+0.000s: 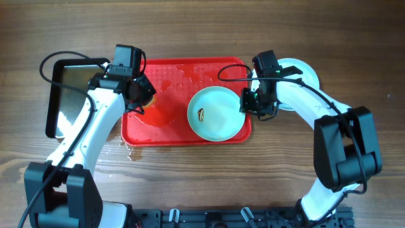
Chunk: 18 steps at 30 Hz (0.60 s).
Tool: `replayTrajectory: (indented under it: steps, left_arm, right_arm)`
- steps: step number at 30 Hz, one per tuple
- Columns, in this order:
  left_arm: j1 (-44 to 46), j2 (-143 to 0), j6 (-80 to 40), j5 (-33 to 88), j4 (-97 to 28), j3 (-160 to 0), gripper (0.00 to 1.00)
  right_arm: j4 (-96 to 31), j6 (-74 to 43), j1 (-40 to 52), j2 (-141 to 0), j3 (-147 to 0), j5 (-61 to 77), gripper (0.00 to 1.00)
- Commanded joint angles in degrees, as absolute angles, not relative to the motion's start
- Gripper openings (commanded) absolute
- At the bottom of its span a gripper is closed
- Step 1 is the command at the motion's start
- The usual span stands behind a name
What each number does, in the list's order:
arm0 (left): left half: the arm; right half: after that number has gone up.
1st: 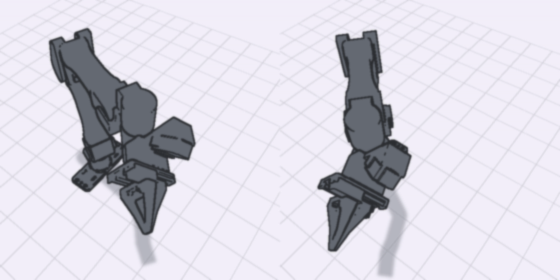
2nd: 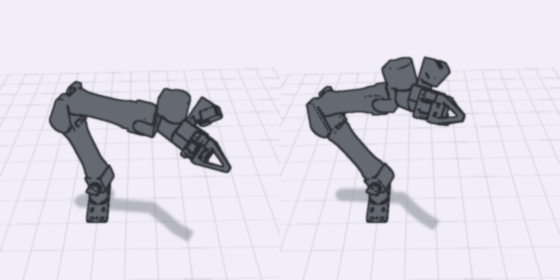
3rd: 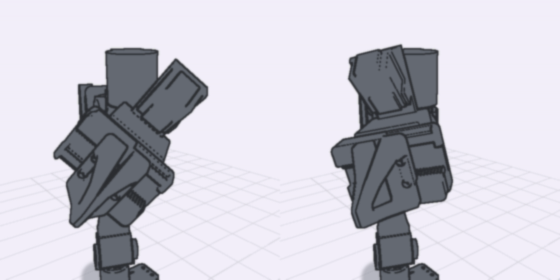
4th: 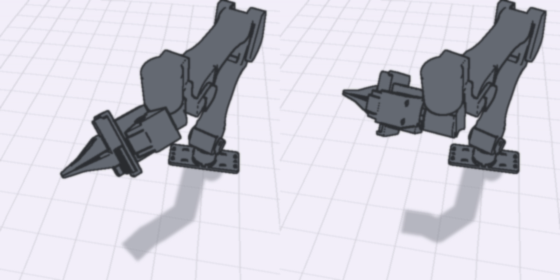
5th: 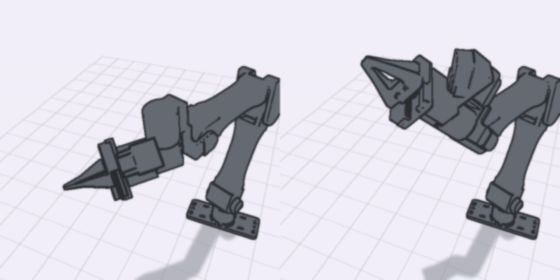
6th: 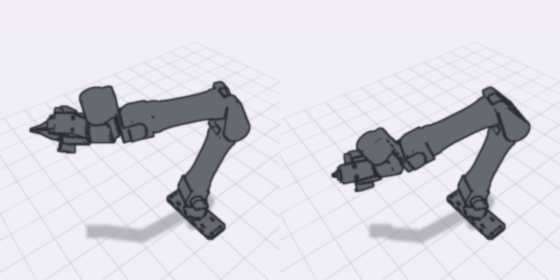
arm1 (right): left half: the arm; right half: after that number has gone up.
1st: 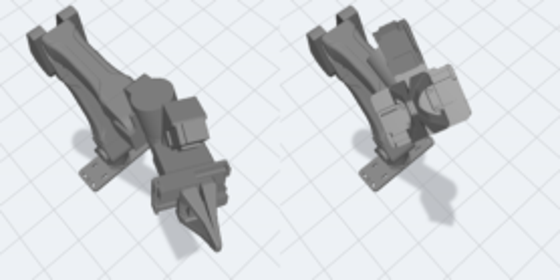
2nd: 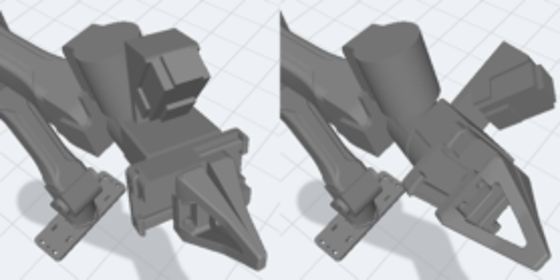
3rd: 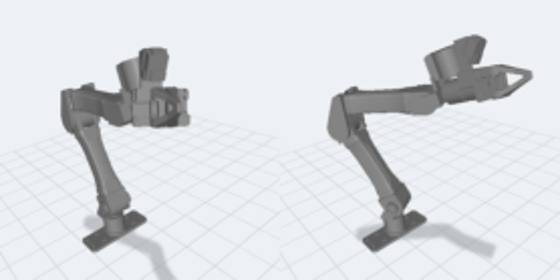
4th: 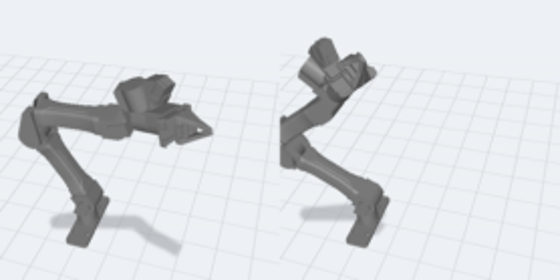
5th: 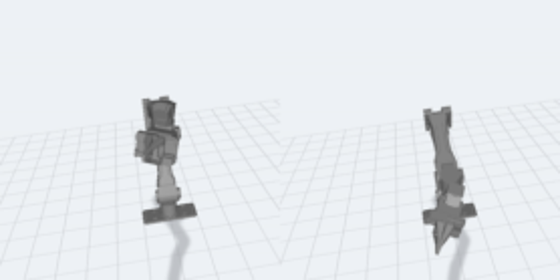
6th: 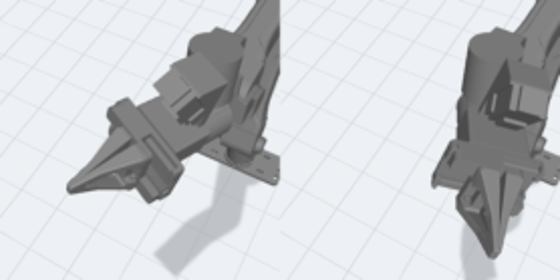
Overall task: Clean dirty plates on tray and stack at the side
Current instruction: 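Reach the right gripper to the last plate's rim on the red tray, then hold the last plate with the right gripper and scrub it with the sponge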
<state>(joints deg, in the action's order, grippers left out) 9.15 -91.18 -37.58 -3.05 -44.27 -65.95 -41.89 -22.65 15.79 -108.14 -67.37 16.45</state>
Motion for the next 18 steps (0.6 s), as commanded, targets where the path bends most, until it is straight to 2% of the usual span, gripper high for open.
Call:
replayTrajectory:
  steps: [1,4,7,13,18]
  left_arm:
    - [8.73,-90.76,-36.67,-1.91,-43.94,-65.56,0.04]
    - [8.73,-90.76,-36.67,-1.93,-43.94,-65.56,0.04]
    - [8.73,-90.76,-36.64,-1.91,-43.97,-65.56,0.04]
    - [8.91,-90.76,-36.42,1.19,-42.52,-65.56,0.04]
    - [10.52,-91.98,-36.38,3.22,-41.04,-65.56,0.04]
  right_arm:
    - [-40.32,-22.92,16.99,-107.53,-65.23,15.03,0.23]
    - [-36.56,-24.80,19.29,-107.53,-63.22,14.98,0.19]
    - [-33.21,-27.31,21.08,-107.53,-63.24,13.32,0.04]
    - [-18.85,-30.11,25.39,-107.81,-63.24,13.50,0.04]
    - [-12.19,-32.08,28.45,-111.09,-63.29,12.82,0.04]
